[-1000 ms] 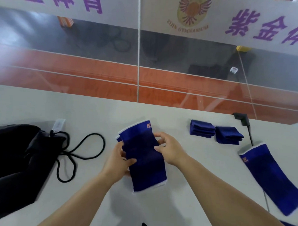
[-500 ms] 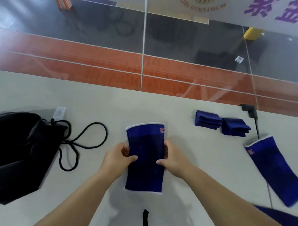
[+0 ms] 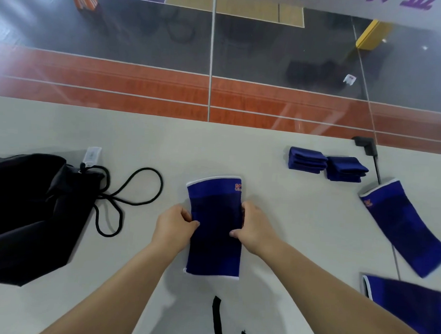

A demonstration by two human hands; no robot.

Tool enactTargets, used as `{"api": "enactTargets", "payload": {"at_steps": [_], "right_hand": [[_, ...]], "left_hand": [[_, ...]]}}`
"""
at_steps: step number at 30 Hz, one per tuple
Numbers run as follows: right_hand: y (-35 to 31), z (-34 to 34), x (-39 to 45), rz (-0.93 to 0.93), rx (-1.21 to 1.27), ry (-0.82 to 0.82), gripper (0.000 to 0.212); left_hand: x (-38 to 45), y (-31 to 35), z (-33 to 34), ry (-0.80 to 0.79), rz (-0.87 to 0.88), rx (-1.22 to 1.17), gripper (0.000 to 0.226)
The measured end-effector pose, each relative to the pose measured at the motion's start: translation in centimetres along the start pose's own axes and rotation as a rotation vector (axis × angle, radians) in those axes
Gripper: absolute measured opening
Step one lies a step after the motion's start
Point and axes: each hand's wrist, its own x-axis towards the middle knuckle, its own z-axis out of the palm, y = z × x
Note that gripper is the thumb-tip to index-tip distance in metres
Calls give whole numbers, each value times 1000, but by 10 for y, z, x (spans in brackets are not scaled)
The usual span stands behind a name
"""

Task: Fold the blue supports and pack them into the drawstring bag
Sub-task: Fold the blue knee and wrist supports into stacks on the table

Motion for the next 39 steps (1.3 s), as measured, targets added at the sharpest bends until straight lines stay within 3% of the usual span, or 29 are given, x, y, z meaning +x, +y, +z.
{"api": "enactTargets", "payload": {"at_steps": [4,8,15,19,22,27,30,35,39], "right_hand": [[-3,1,-2,64,-49,35,45],[-4,2,1,96,-59,-22,29],[-4,-9,-7,93,287,-54,13],[-13,-31,-24,39,556,-19,21],[-20,-45,-39,-4,611,97,43],[-26,-51,-57,-175,311,128,59],[-28,-50,-60,-219,60,241,55],[-23,-54,-67,-308,-71,314,15],[-12,-62,-75,-285,20,130,8]], "left_hand": [[0,2,-3,-38,-39,38,24],[2,3,-6,-155,-49,68,15],[0,3,-13,-245,-99,-297,12],[-9,15,-25,-243,1,-494,13],[-18,27,-31,-209,117,-565,18],[-29,38,-29,-216,329,-316,48],[-34,42,-27,-186,384,-152,57],[-39,42,-23,-91,550,35,28],[-41,39,-21,-219,593,115,12]]}}
